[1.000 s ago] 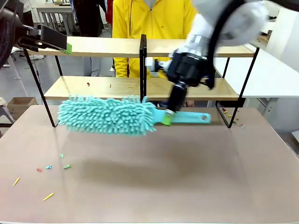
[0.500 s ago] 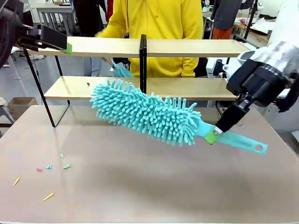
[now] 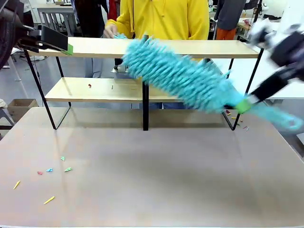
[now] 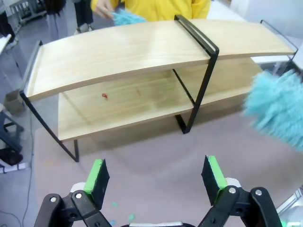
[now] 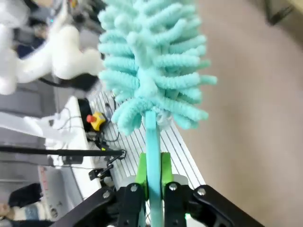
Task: Clean the shelves.
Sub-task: Clean another randomly selected level of the Shelf with the Duster, then place the Duster on the table.
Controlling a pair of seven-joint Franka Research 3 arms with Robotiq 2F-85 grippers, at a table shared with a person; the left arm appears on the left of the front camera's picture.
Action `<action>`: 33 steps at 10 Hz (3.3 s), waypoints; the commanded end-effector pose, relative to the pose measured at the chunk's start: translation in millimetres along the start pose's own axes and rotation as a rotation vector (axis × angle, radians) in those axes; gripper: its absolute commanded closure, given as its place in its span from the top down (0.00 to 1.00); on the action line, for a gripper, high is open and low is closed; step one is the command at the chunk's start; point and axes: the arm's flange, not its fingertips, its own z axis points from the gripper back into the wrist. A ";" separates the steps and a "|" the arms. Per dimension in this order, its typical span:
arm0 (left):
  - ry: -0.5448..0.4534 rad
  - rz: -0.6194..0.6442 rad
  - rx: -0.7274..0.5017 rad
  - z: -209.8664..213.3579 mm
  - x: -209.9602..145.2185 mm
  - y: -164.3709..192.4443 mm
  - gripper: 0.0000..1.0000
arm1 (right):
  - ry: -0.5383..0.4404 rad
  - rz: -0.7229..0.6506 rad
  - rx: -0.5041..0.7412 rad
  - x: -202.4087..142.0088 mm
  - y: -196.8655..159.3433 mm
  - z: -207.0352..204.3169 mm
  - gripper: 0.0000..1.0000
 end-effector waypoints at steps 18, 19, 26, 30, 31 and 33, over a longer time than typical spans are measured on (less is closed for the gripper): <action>-0.001 0.003 0.005 -0.4 0.5 1.1 1.00 | -0.485 0.007 -0.356 -129.8 31.2 174.1 0.12; -0.001 0.003 0.005 -0.4 0.5 1.1 1.00 | -0.485 0.007 -0.356 -129.8 31.2 174.1 0.12; -0.001 0.003 0.005 -0.4 0.5 1.1 1.00 | -0.485 0.007 -0.356 -129.8 31.2 174.1 0.12; 0.517 -0.003 -0.672 9.6 1.8 26.6 1.00 | -0.027 0.269 -0.089 -61.2 28.2 81.9 0.12; 0.646 0.115 -0.814 -5.4 -28.7 61.2 1.00 | 0.082 0.260 -0.031 -58.7 6.7 43.4 0.12; 0.745 0.415 -0.898 -42.1 -95.6 118.5 1.00 | 0.238 0.124 -0.035 -73.7 -37.4 -10.5 0.12</action>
